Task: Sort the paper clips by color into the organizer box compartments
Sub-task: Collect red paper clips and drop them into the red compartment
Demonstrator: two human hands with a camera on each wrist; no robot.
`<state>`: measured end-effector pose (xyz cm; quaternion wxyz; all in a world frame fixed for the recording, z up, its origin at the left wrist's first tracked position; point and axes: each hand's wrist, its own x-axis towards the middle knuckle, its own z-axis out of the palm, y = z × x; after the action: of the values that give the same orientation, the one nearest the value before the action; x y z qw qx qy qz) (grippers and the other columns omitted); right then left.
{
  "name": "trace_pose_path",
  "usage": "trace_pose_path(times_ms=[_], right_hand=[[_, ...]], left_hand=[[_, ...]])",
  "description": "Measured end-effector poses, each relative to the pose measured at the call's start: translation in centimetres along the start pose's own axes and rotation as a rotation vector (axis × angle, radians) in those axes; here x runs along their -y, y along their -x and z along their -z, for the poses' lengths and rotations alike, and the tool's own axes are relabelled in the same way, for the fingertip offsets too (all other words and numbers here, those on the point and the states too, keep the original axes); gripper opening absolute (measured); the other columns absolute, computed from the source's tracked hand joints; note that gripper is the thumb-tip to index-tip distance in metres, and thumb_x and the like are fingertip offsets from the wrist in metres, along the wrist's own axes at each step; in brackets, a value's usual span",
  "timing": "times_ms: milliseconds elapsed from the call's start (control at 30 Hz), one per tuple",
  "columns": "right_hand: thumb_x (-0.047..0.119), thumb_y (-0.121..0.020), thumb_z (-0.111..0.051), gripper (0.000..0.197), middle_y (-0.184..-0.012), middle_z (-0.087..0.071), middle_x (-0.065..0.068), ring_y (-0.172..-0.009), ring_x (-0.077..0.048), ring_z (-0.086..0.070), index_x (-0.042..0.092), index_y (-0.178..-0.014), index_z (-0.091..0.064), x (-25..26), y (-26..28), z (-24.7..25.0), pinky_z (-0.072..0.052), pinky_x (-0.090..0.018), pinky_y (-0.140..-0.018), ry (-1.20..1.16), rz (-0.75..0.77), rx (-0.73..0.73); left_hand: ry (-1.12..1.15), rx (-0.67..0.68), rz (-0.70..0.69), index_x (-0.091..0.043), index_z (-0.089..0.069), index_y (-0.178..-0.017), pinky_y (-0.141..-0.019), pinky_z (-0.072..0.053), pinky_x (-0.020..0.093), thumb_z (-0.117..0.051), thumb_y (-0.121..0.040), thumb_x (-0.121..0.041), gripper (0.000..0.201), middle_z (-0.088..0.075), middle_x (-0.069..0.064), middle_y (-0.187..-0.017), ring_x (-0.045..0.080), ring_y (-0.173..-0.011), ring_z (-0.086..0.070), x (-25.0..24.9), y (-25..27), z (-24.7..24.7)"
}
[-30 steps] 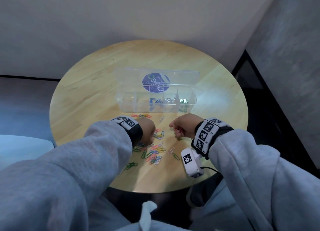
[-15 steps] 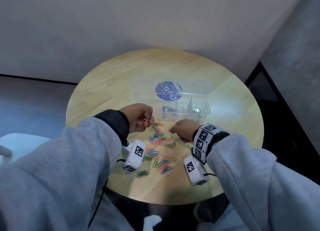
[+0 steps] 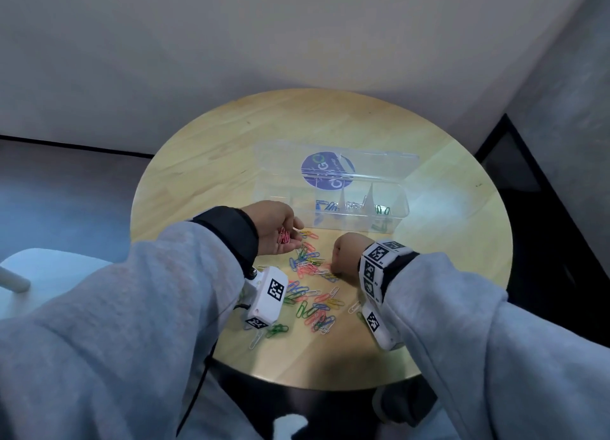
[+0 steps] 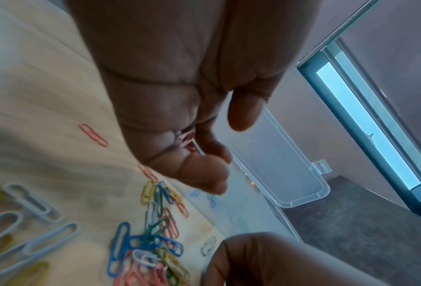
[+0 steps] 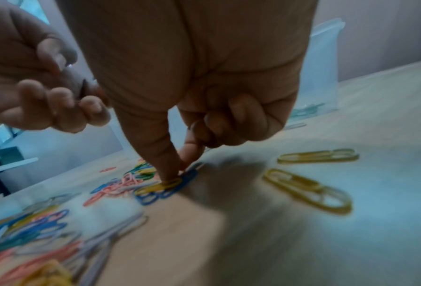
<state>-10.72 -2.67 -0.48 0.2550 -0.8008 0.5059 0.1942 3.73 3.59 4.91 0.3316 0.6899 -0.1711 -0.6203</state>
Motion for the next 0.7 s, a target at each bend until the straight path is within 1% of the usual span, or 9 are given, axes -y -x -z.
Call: trace_pose_path(times_ms=[33,100,167,267,367,433,500,600,700], right_hand=[[0.028,-0.082,-0.061,0.03,-0.087,-0.05,-0.003,-0.082,-0.021,-0.048,0.026,-0.061,-0.039,0.1,0.5,0.0,-0.046,-0.03,-0.077,0.031,0.011,0.007],[0.027,-0.083,-0.058,0.022,-0.08,-0.048,-0.003,-0.079,-0.02,-0.046,0.019,-0.068,-0.045,0.3,1.0,0.5,-0.04,-0.026,-0.067,0.078,0.005,0.059],[0.022,-0.084,-0.057,0.014,-0.075,-0.05,-0.003,-0.071,-0.02,-0.047,0.015,-0.074,-0.051,0.4,1.7,1.5,-0.035,-0.024,-0.06,-0.016,0.038,0.082],[0.011,-0.087,-0.056,0.016,-0.067,-0.055,-0.004,-0.055,-0.015,-0.048,0.01,-0.071,-0.053,0.3,2.4,3.5,-0.041,-0.021,-0.056,-0.446,0.071,0.08],[-0.003,-0.09,-0.046,0.023,-0.068,-0.049,-0.008,-0.052,-0.012,-0.041,0.009,-0.071,-0.048,0.8,2.6,4.9,-0.038,-0.017,-0.048,-0.986,0.089,0.082],[-0.004,-0.092,-0.04,0.022,-0.065,-0.044,-0.005,-0.051,-0.01,-0.037,0.009,-0.078,-0.053,1.5,2.5,5.5,-0.035,-0.014,-0.042,-1.195,0.092,0.091],[-0.006,-0.092,-0.036,0.024,-0.066,-0.04,-0.005,-0.053,-0.011,-0.037,0.004,-0.08,-0.054,2.0,2.2,5.9,-0.037,-0.013,-0.04,-1.341,0.07,0.1],[-0.011,-0.093,-0.033,0.025,-0.075,-0.041,-0.01,-0.061,-0.017,-0.043,0.0,-0.079,-0.051,2.6,1.3,6.2,-0.05,-0.018,-0.043,-1.547,-0.023,0.095],[-0.011,-0.092,-0.029,0.022,-0.087,-0.043,-0.013,-0.08,-0.023,-0.05,-0.003,-0.092,-0.049,3.3,0.4,6.4,-0.058,-0.03,-0.064,-1.688,-0.035,0.134]], left_hand=[[0.005,-0.005,-0.006,-0.004,-0.048,-0.079,-0.041,-0.048,0.015,-0.024,-0.087,0.006,0.027,-0.047,0.012,-0.076,0.018,-0.063,-0.051,-0.1,0.1,0.0],[0.02,-0.019,-0.03,-0.004,-0.05,-0.08,-0.041,-0.049,0.015,-0.024,-0.092,0.007,0.031,-0.048,0.012,-0.077,0.018,-0.065,-0.053,-0.2,0.3,-0.1],[0.055,-0.035,-0.066,-0.005,-0.051,-0.08,-0.042,-0.049,0.014,-0.023,-0.095,0.009,0.034,-0.048,0.012,-0.078,0.018,-0.067,-0.053,-0.6,0.3,0.1],[0.147,-0.061,-0.115,-0.007,-0.053,-0.084,-0.048,-0.052,0.014,-0.017,-0.092,0.014,0.042,-0.05,0.011,-0.084,0.016,-0.071,-0.055,-1.7,0.4,0.6],[0.204,-0.081,-0.163,-0.005,-0.054,-0.102,-0.069,-0.053,0.02,-0.013,-0.088,0.017,0.049,-0.051,0.011,-0.092,0.014,-0.078,-0.056,-2.5,0.6,0.7],[0.211,-0.085,-0.19,-0.005,-0.05,-0.112,-0.077,-0.051,0.025,-0.013,-0.088,0.017,0.05,-0.051,0.012,-0.096,0.015,-0.081,-0.057,-2.5,0.6,0.6],[0.204,-0.086,-0.196,-0.005,-0.051,-0.118,-0.079,-0.05,0.026,-0.013,-0.088,0.018,0.054,-0.051,0.011,-0.094,0.016,-0.085,-0.058,-2.4,0.5,0.5],[0.199,-0.093,-0.186,0.0,-0.052,-0.127,-0.084,-0.052,0.029,-0.012,-0.085,0.021,0.061,-0.05,0.013,-0.095,0.023,-0.103,-0.055,-2.5,0.1,0.8],[0.225,-0.07,-0.18,0.001,-0.05,-0.13,-0.089,-0.05,0.029,-0.015,-0.085,0.018,0.059,-0.049,0.014,-0.099,0.024,-0.108,-0.052,-2.9,-0.3,1.0]])
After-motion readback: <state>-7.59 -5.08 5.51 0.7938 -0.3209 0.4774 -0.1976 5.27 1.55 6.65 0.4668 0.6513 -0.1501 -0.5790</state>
